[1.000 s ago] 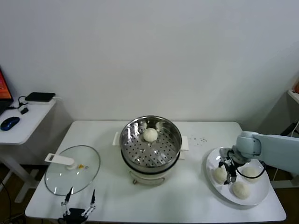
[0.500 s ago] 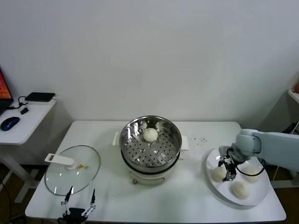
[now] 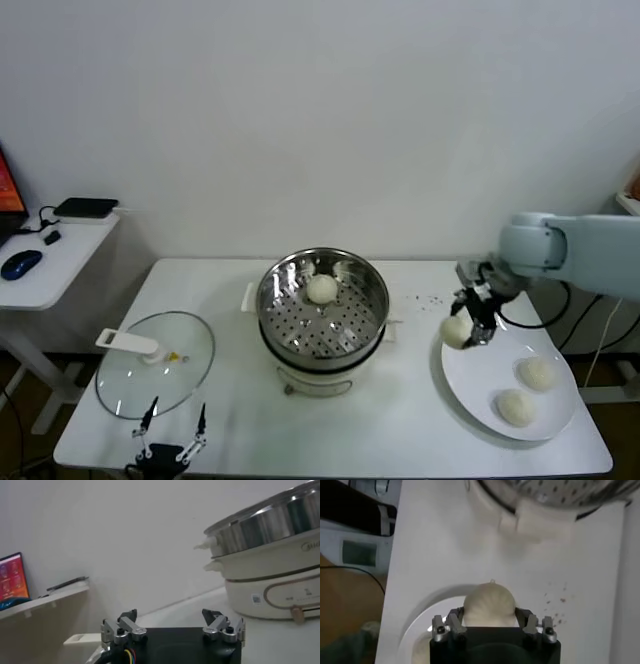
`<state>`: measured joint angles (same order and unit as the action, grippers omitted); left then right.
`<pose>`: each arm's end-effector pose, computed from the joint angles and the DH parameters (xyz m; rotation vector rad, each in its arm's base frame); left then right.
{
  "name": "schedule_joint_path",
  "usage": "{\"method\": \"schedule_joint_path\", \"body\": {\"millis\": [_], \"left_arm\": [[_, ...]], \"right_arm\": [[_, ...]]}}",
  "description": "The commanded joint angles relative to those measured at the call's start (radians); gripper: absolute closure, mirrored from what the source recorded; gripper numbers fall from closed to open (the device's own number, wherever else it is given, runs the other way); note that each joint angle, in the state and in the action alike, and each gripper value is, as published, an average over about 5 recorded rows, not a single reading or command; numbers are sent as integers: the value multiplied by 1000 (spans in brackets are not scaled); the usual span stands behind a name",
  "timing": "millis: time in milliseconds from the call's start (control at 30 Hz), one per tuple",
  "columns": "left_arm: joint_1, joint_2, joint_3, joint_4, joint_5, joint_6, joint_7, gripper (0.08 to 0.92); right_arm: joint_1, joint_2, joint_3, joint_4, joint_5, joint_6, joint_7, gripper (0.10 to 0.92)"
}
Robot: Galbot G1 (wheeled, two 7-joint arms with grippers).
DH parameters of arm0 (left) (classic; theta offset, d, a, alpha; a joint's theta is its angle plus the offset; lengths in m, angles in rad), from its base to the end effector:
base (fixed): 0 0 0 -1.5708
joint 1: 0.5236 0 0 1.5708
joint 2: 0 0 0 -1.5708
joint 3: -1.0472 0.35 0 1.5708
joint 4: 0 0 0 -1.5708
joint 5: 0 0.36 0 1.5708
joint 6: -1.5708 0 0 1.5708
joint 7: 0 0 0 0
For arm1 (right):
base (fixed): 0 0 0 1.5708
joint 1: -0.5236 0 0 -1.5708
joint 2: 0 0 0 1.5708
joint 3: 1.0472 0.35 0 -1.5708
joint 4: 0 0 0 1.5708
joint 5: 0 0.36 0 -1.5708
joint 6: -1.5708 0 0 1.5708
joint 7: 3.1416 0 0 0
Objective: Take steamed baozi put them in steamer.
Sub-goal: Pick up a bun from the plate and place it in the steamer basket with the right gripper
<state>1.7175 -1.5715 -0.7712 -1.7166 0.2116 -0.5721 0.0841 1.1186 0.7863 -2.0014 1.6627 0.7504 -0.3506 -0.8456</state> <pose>0.0856 0.0871 -0.4479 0.0046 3.0902 0.5267 0.4710 -0.0772 -0.0344 1.2960 -1.3464 1.3220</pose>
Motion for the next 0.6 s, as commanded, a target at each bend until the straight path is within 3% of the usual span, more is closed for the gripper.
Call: {"method": "schedule_joint_path", "body": {"millis": [33,333,600], "left_arm": [[-3,3,4,1,2,1,1,177],[-11,7,9,4,4,4,9,177],[-8,7,12,1,7,8,13,177]], "right_arm": [[242,165,6,82,278,-75,-8,337],[64,407,258,-64,417,-191,67,333],[-148,605,339,-245,341,-206,99,330]]}}
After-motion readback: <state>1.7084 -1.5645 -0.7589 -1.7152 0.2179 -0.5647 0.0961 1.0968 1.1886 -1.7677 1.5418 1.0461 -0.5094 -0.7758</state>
